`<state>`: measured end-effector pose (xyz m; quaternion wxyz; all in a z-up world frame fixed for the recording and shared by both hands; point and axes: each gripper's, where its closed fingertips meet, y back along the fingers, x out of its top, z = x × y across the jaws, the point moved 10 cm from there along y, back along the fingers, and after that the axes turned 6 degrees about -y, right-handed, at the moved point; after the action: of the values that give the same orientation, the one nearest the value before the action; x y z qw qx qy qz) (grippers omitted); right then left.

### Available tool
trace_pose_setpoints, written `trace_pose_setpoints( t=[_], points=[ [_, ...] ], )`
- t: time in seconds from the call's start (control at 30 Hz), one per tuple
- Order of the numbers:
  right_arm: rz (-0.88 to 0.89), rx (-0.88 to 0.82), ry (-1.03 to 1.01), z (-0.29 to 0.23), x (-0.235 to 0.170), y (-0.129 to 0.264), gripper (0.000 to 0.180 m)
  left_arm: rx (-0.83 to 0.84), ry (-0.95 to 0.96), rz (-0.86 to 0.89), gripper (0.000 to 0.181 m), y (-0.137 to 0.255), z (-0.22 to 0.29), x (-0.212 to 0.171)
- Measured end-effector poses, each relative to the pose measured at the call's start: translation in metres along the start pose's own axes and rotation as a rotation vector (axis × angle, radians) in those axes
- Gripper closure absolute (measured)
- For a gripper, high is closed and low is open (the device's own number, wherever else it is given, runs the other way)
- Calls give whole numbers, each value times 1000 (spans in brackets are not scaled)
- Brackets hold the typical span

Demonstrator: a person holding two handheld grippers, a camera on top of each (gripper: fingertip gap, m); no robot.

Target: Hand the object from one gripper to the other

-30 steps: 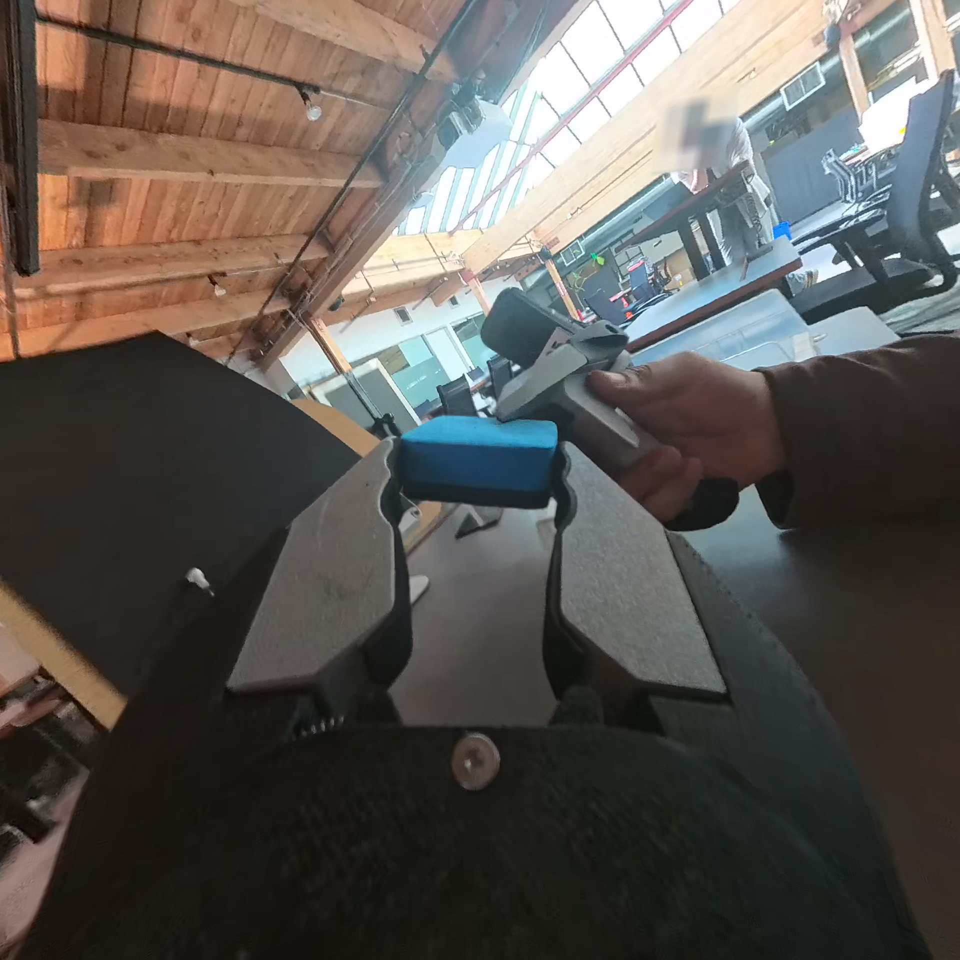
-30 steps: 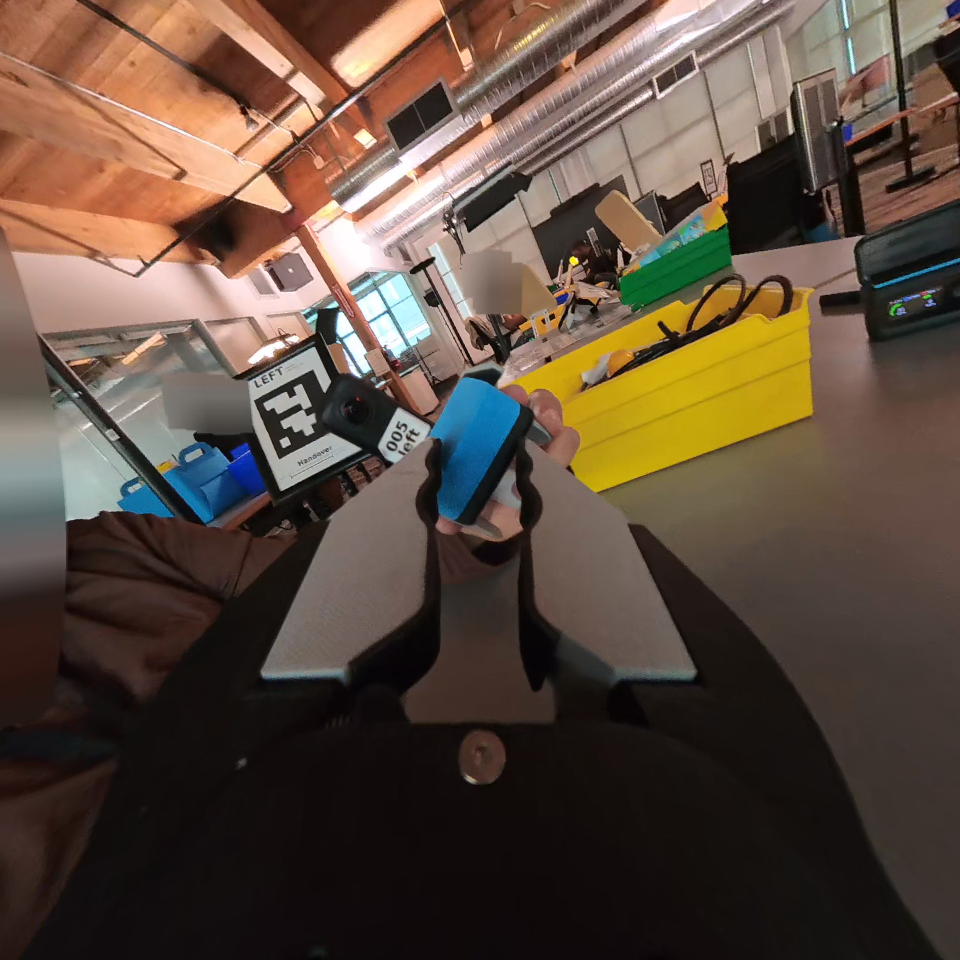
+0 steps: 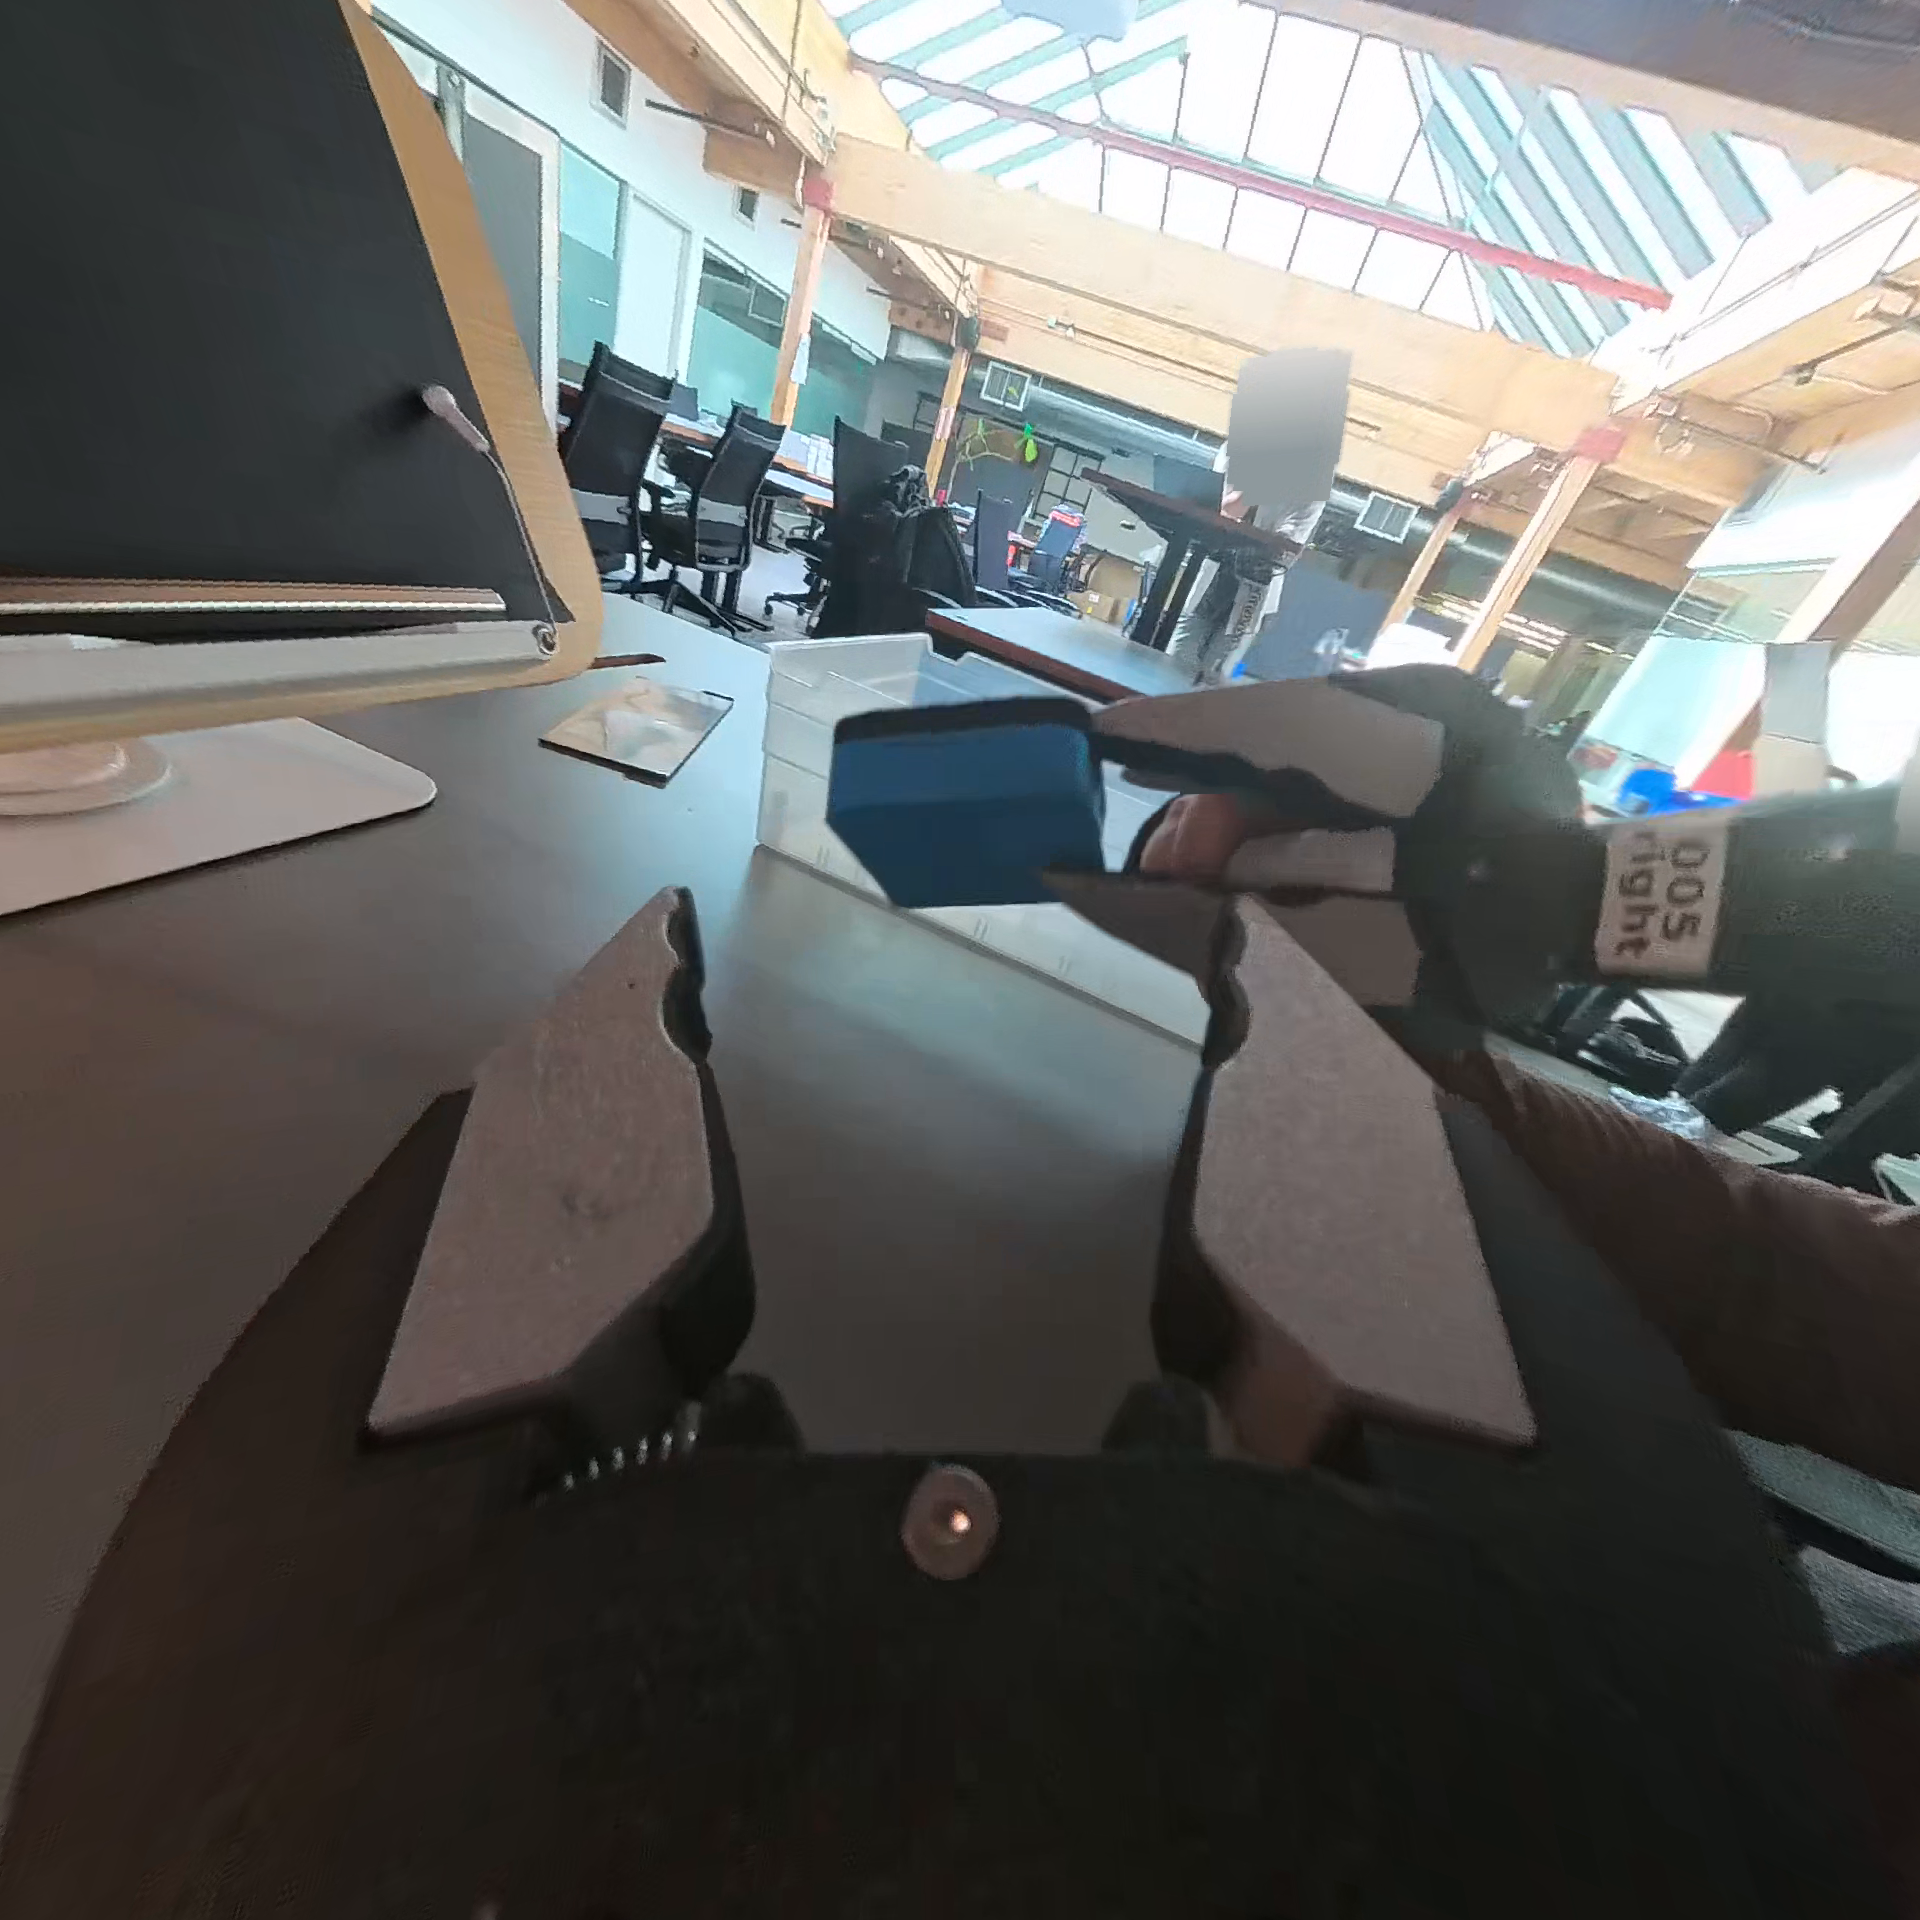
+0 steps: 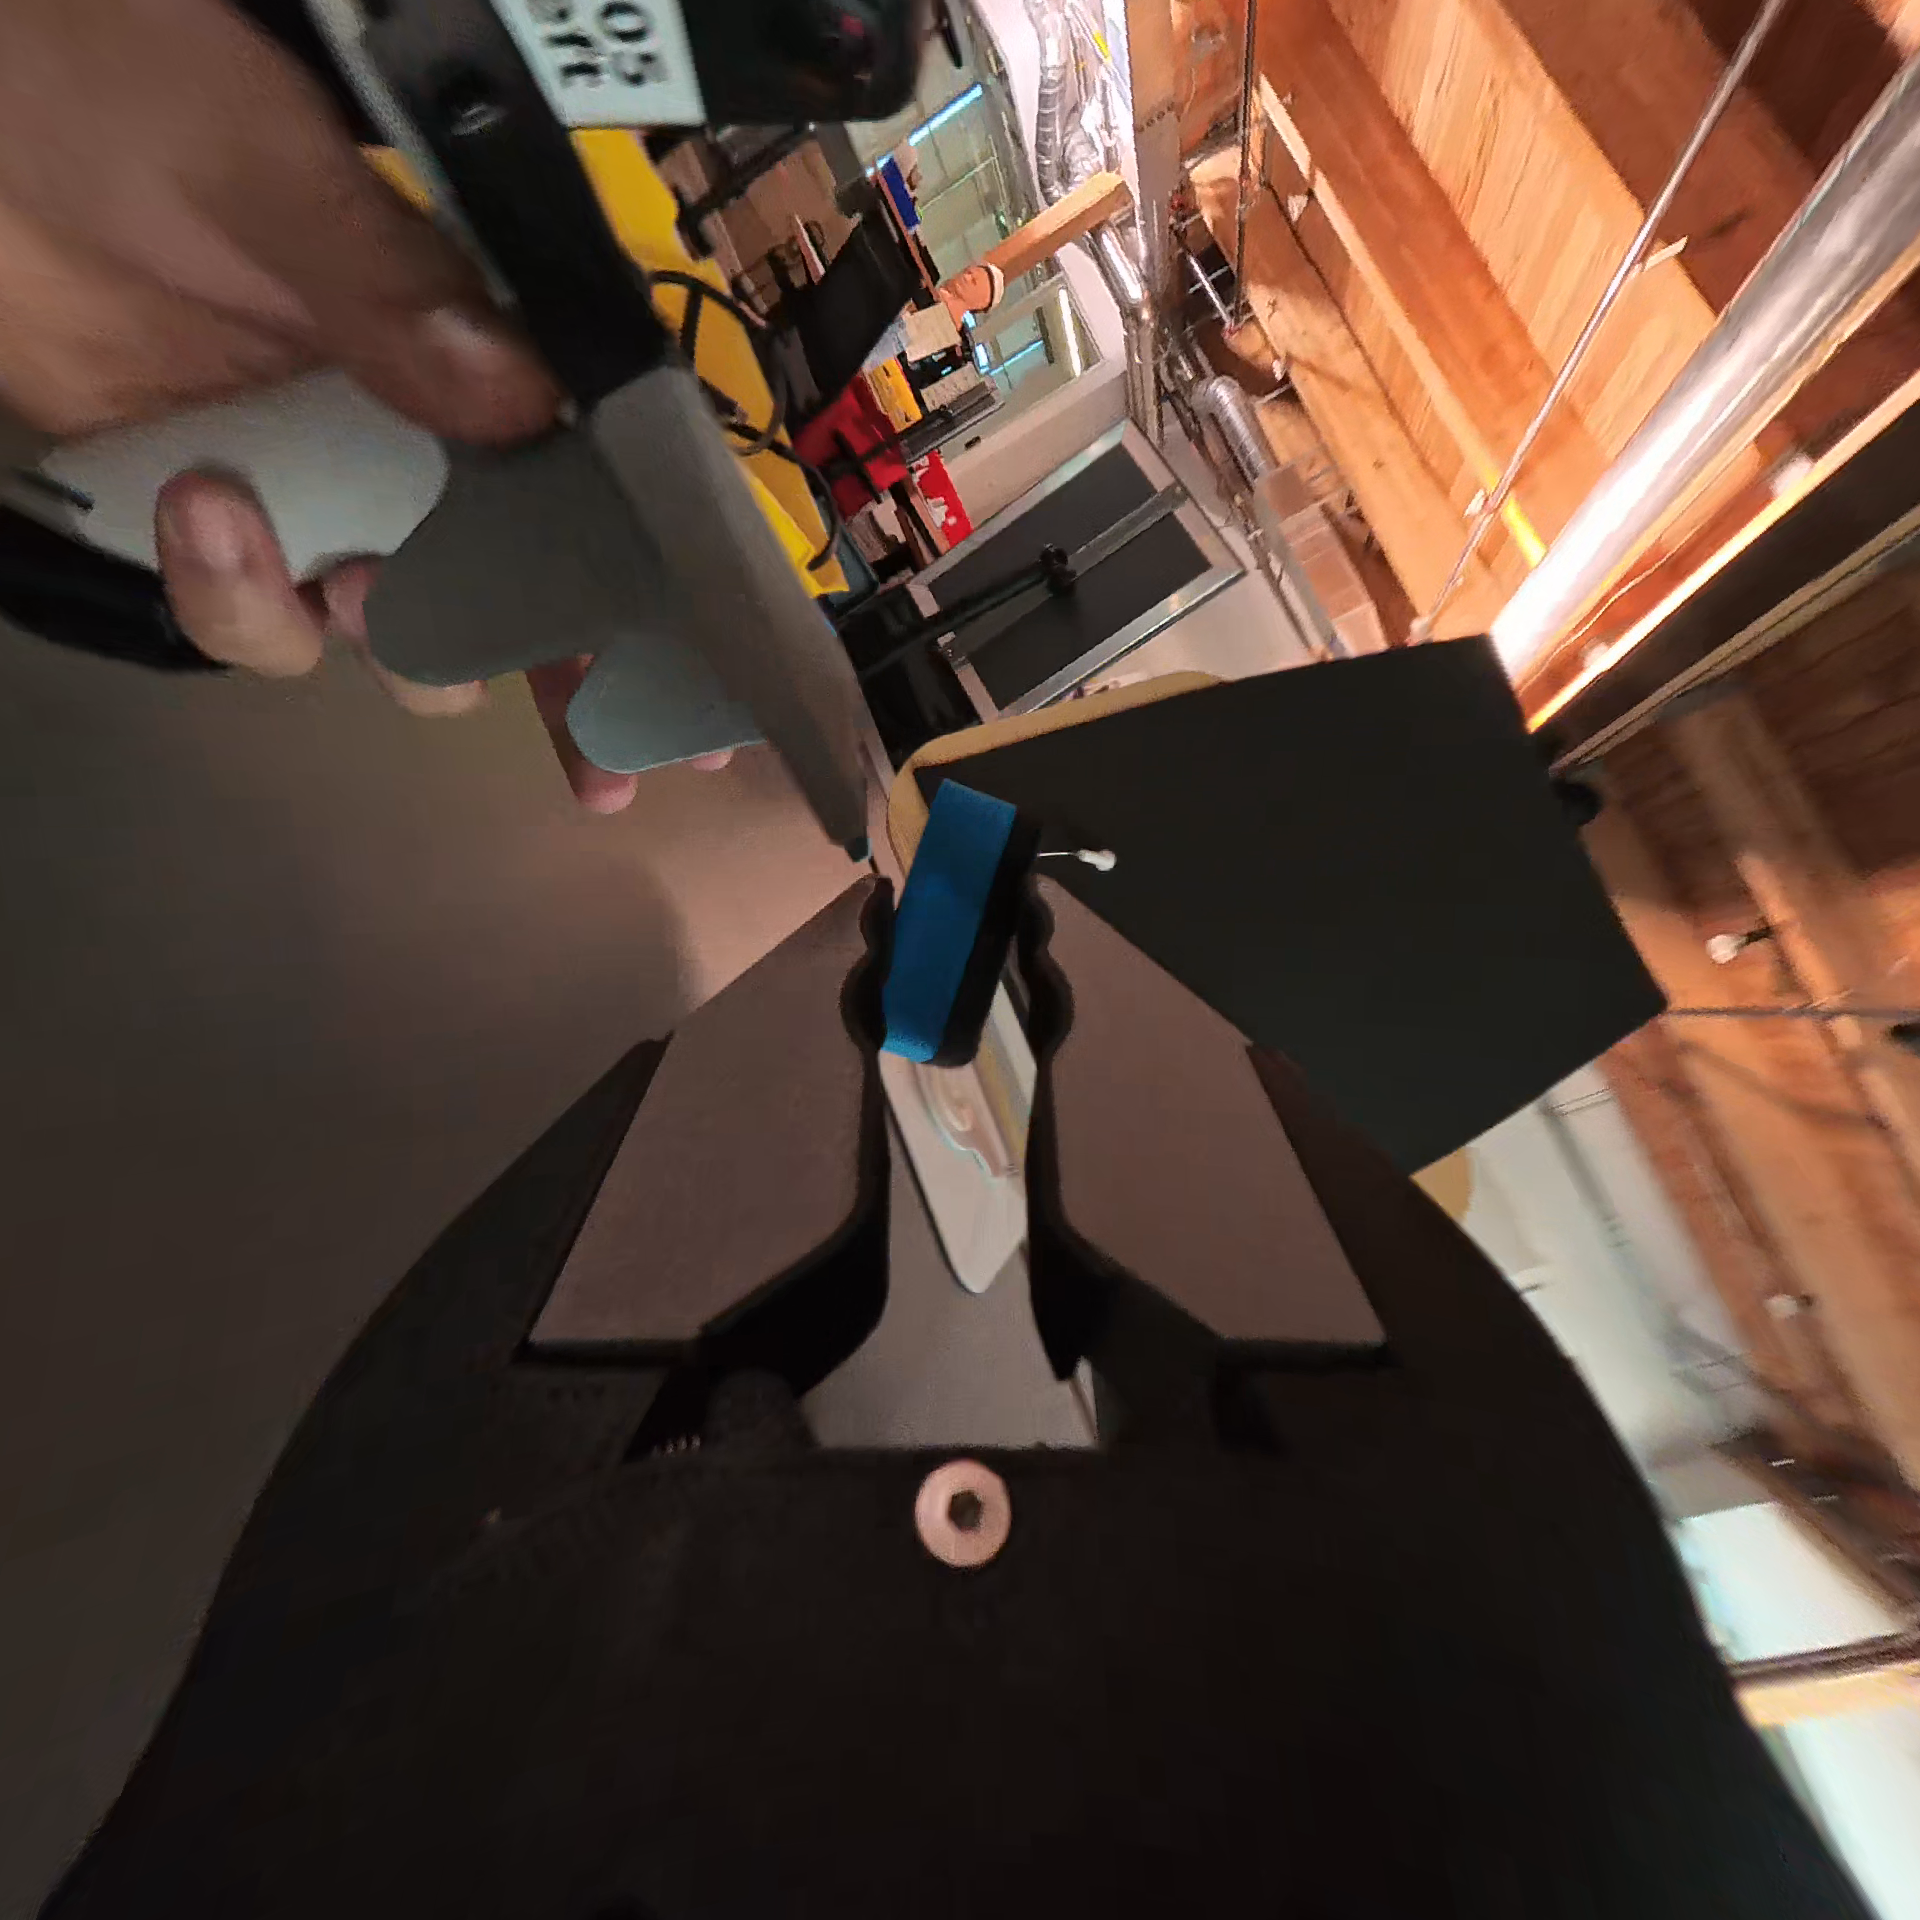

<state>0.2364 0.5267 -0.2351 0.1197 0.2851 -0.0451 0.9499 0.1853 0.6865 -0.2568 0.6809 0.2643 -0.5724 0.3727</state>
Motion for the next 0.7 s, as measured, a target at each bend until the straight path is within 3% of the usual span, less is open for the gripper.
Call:
trace_pose_setpoints(
  t=[0.17, 0.23, 0.3, 0.4, 0.57, 0.7],
  points=[
    [3, 15, 162, -20, 5, -2, 160, -24, -16, -34, 89, -3, 3, -3],
    [17, 33, 178, -24, 8, -2, 159, -18, -46, -47, 100, -3, 3, -5],
    [28, 38, 182, -26, 10, -1, 159, -24, -77, -60, 124, -2, 3, -6],
    [30, 22, 143, -28, 6, -3, 158, 0, -137, -79, 124, -2, 2, -4],
    [30, 154, -142, -19, -4, -5, 153, 191, -380, -74, 125, 0, 1, -1],
    [119, 298, -500, 5, -18, 1, 157, 378, -613, 77, 125, 9, 5, 12]
  ],
)
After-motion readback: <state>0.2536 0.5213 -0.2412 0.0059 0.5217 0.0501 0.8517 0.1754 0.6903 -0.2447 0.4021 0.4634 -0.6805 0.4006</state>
